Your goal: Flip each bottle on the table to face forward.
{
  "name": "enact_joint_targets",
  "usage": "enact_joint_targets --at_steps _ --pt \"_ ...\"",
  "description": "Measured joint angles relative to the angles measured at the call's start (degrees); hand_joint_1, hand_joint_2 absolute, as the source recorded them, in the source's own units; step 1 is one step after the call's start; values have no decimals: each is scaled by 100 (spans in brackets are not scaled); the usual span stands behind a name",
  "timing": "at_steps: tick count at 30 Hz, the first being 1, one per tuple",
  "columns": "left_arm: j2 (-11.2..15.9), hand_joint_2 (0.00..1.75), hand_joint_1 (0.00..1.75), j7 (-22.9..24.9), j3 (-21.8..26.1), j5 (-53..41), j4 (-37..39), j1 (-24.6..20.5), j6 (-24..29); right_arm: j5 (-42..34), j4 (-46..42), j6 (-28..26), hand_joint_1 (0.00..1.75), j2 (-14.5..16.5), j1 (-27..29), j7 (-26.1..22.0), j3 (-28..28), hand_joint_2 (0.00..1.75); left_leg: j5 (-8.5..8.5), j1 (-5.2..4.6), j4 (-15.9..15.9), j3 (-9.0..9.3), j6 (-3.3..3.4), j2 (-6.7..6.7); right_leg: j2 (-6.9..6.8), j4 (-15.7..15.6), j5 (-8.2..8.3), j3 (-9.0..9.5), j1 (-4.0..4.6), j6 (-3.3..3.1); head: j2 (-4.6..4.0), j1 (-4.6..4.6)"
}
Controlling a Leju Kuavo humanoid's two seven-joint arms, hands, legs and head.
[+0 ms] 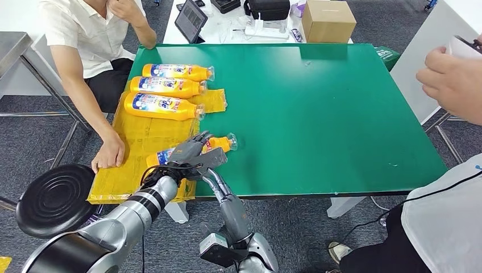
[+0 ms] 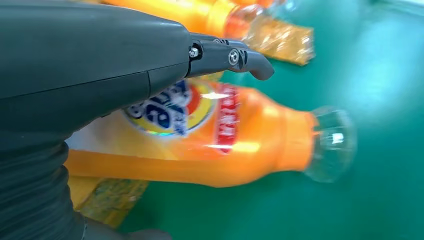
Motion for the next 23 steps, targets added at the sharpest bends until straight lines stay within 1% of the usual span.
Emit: enact_joint_targets --at_steps 3,5,7,9,12,14,17,21,23 --pt "-62 175 0 -348 60 313 -170 103 338 2 -4 -105 0 -10 0 -22 0 175 0 -1 0 0 0 0 0 0 0 0 0 0 0 0" --pt "-109 175 0 -599 182 713 -335 219 486 -15 -20 -167 0 -15 11 -31 1 175 0 -1 0 -1 0 -1 0 -1 0 0 0 0 0 -1" --pt "-167 175 0 -834 382 1295 -531 351 429 -72 -82 -202 0 -37 42 -26 4 175 -1 -1 0 -2 0 -3 -2 -1 0 0 0 0 0 0" --pt "-221 175 0 -973 671 2069 -750 490 101 -138 -214 -227 0 -82 84 -23 40 175 -1 -1 0 -3 0 0 -1 -1 0 -1 0 0 0 1" --pt "-261 175 0 -930 1111 3216 -1079 674 -565 -179 -440 -245 0 -153 152 -23 159 175 -1 -1 0 -3 0 4 1 -1 0 -4 0 0 0 -1" --pt "-264 175 0 -871 1288 3672 -1235 745 -802 -186 -550 -246 0 -193 177 -23 228 175 -1 0 0 -3 0 1 1 -1 0 -4 0 0 0 -1" --pt "-263 175 0 -839 1437 4119 -1418 830 -997 -194 -703 -237 0 -234 195 -23 317 175 -1 0 0 -3 0 1 1 0 0 -3 0 0 0 0" --pt "-243 175 0 -836 1447 4509 -1813 1058 -1077 -256 -947 -161 0 -300 260 -23 384 0 -1 0 0 -4 0 1 0 0 0 -3 0 0 0 -1" --pt "-225 175 0 -850 1415 4582 -2004 1181 -1092 -341 -1074 -128 0 -334 305 -23 393 0 -1 -1 0 -4 0 0 0 -1 -1 -3 -1 0 0 -1"
